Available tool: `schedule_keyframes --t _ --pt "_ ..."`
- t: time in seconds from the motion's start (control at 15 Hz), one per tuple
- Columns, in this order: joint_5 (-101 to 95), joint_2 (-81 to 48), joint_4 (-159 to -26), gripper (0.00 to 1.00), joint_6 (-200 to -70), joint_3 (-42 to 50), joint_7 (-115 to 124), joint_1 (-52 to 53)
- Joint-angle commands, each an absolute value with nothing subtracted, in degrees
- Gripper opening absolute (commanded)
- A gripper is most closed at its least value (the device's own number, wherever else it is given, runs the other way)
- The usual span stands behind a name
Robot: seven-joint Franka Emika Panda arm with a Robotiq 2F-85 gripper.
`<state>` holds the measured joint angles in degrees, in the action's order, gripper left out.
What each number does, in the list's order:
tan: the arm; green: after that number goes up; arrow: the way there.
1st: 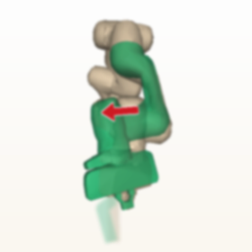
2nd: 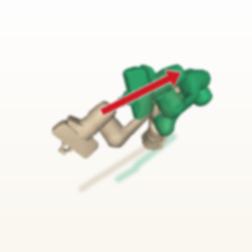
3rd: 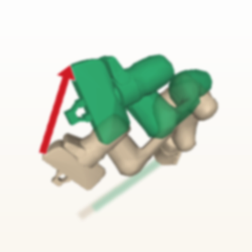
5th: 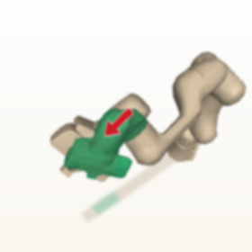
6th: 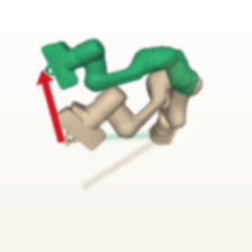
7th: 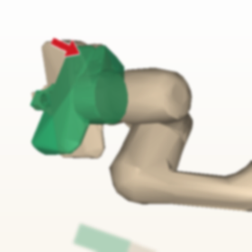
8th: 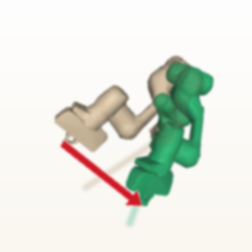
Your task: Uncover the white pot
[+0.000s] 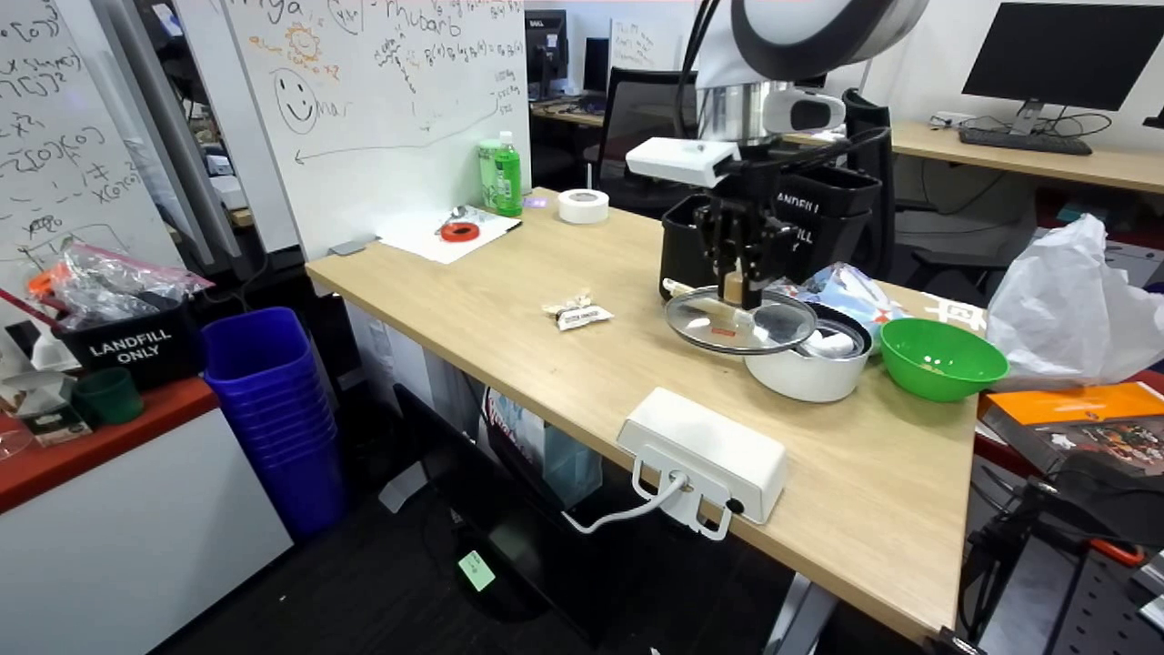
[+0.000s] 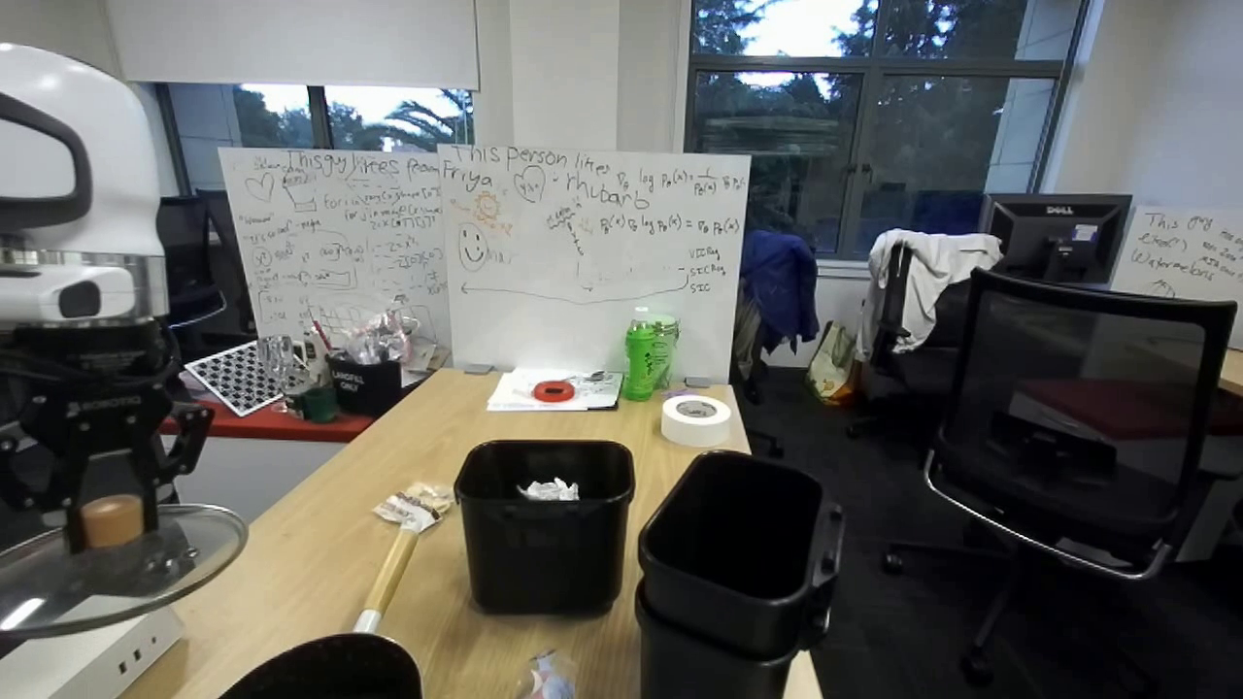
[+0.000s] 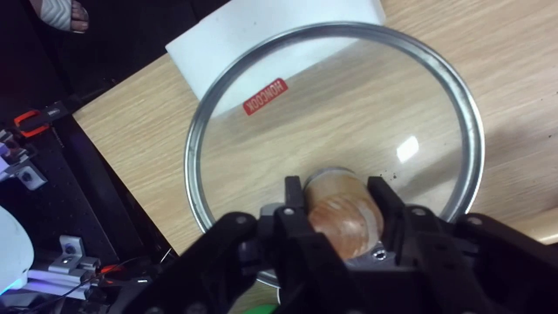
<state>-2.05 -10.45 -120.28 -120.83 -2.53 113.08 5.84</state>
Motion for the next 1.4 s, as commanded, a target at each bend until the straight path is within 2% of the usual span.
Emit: schedule_keyframes --t 0.0,0.6,0.73,0.8,1.13,1.2,1.33 --pt "1.4 -16.2 -111.0 0.16 -113.1 -2.8 108.3 5.7" --pt "9.3 -26.3 -97.7 0.16 -103.6 -1.4 98.6 4.3" --pt "8.0 -25.4 -99.9 0.16 -106.6 -0.6 99.9 5.4" --pt "8.0 -25.7 -99.5 0.41 -106.5 -0.4 99.8 5.4" --pt "8.0 -25.9 -99.6 0.41 -106.5 -0.4 99.9 5.6" --pt "7.9 -25.9 -99.6 0.16 -106.5 -0.4 99.9 5.6" --pt "9.4 -26.3 -100.4 0.16 -107.4 -0.3 101.0 5.3"
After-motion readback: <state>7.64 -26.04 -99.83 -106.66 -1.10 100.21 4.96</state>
